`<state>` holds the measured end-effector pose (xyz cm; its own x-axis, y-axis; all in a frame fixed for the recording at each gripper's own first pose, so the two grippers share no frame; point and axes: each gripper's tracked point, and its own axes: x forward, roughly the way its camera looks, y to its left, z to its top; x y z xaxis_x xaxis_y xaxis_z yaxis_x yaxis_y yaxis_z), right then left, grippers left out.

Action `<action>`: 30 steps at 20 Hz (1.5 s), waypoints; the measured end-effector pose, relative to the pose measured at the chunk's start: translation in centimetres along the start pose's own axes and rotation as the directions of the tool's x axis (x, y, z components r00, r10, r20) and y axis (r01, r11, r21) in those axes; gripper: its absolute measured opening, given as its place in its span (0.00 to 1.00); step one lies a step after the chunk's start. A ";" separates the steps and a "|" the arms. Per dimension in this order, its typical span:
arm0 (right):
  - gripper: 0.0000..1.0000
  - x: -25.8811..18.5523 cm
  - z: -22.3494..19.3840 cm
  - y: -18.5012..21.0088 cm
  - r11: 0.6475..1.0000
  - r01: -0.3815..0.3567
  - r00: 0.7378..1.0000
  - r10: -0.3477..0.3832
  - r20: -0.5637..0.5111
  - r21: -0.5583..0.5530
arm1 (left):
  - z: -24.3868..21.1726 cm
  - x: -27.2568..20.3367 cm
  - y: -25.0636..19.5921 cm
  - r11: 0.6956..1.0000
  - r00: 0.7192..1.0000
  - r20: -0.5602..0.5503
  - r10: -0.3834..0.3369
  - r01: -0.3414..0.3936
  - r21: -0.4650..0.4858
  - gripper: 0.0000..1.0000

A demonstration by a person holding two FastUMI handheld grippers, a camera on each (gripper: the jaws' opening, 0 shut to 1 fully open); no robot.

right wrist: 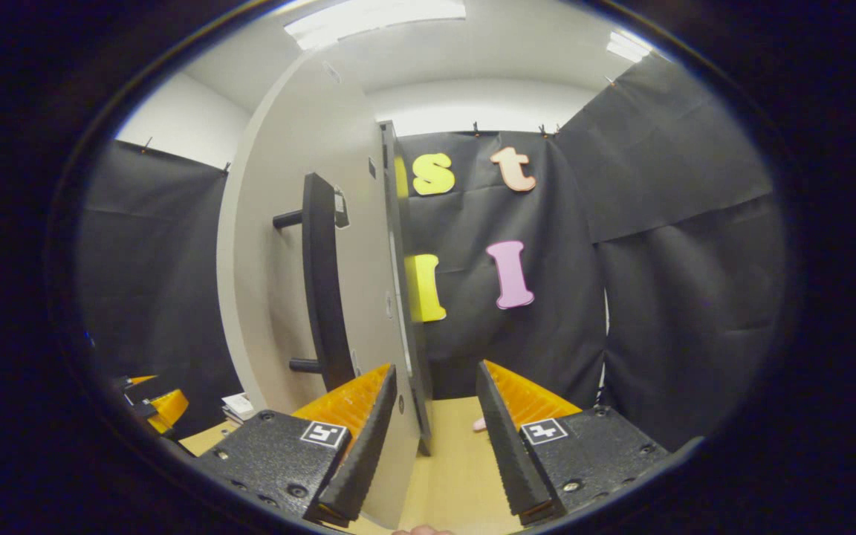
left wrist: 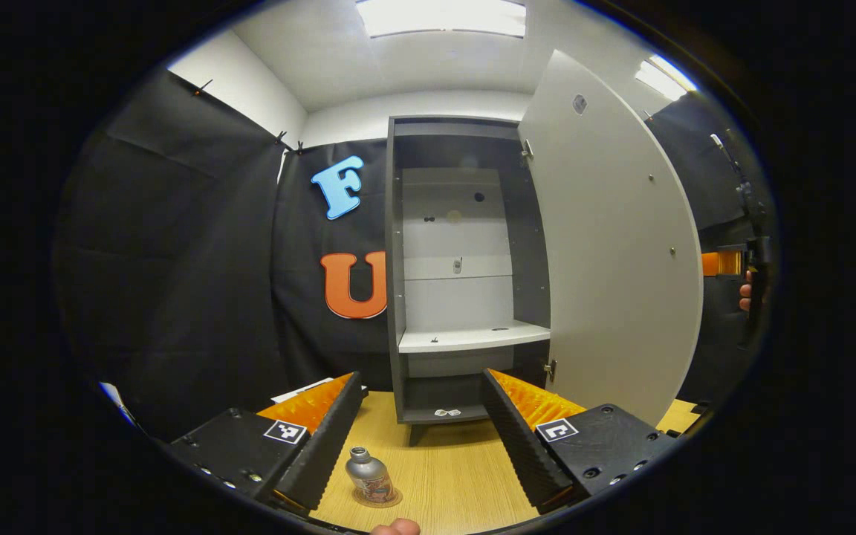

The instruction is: Open the cabinet door with the right hand, grasp the bottle in the cabinet with the left hand and place it on the coaster, then close the cabinet door with the right hand.

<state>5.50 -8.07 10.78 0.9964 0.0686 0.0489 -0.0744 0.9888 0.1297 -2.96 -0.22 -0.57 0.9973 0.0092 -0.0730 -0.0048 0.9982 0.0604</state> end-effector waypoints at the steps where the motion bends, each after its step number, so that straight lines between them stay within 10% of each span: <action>1: 0.67 0.2 -0.2 0.9 1.000 -0.027 1.000 0.027 -0.004 0.013 | -0.2 0.0 0.1 1.000 1.000 -0.001 0.003 -0.003 0.002 1.00; 30: 0.72 19.5 -2.8 28.1 0.948 -0.308 0.951 0.307 -0.023 -0.080 | -0.3 -0.1 7.5 0.986 0.986 0.018 0.165 -0.165 0.005 0.96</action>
<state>22.95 21.44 12.60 0.9262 0.3717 0.0635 -0.3740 0.9270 0.0284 -3.11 7.23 -0.38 0.9839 0.1728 -0.0444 -0.1692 0.9826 0.0762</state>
